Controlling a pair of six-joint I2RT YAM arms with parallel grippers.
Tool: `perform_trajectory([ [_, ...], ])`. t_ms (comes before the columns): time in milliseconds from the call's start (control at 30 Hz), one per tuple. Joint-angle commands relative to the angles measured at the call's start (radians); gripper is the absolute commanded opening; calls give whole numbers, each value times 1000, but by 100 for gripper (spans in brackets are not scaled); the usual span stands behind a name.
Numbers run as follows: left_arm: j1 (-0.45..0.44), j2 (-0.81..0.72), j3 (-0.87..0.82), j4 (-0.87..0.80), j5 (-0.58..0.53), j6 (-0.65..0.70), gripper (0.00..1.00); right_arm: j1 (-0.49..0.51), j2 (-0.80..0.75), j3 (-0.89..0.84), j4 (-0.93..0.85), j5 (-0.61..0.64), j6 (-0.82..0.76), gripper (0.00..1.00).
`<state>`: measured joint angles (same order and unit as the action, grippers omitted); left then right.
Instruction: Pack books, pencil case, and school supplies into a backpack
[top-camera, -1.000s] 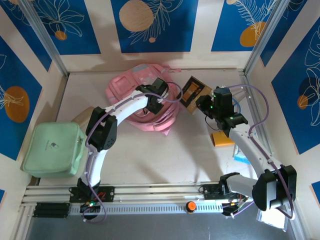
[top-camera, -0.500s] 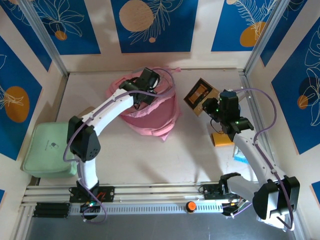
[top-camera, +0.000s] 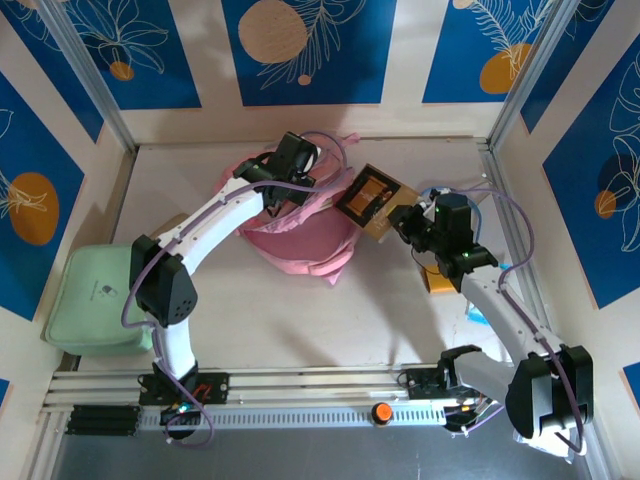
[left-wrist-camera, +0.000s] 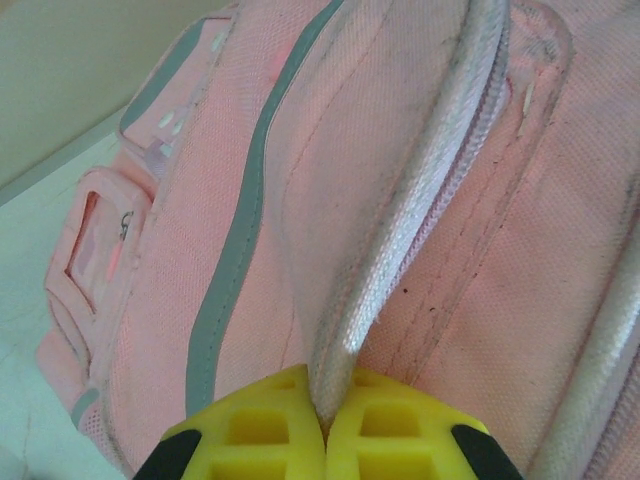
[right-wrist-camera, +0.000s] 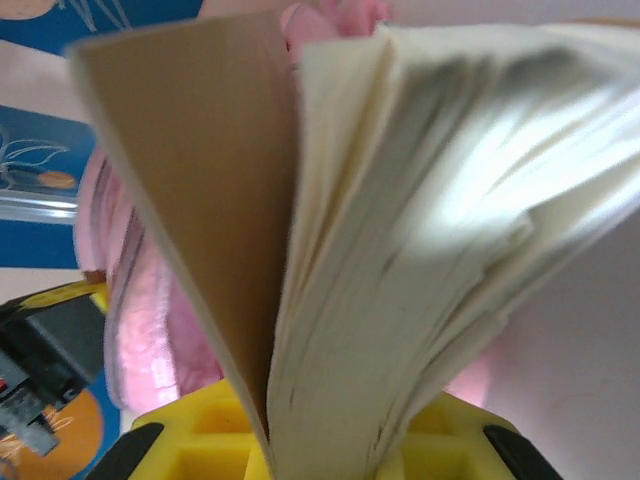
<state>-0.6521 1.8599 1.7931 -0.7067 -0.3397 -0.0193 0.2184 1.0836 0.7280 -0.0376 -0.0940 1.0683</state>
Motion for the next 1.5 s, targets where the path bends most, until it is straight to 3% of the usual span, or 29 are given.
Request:
perform_trajectory([
  [0, -4, -34, 77, 122, 54, -30, 0, 21, 44, 7, 231, -123, 114, 0],
  [500, -4, -58, 78, 135, 157, -65, 0, 102, 263, 90, 465, -171, 327, 0],
  [967, -3, -83, 72, 121, 190, -74, 0, 148, 386, 148, 421, -76, 211, 0],
  [1133, -4, -99, 58, 134, 202, -80, 0, 176, 460, 130, 357, 23, 225, 0],
  [1300, -4, -108, 49, 137, 212, -85, 0, 190, 546, 133, 412, 51, 249, 0],
  [1467, -3, -105, 40, 169, 282, -130, 0, 196, 665, 243, 375, 46, 283, 0],
])
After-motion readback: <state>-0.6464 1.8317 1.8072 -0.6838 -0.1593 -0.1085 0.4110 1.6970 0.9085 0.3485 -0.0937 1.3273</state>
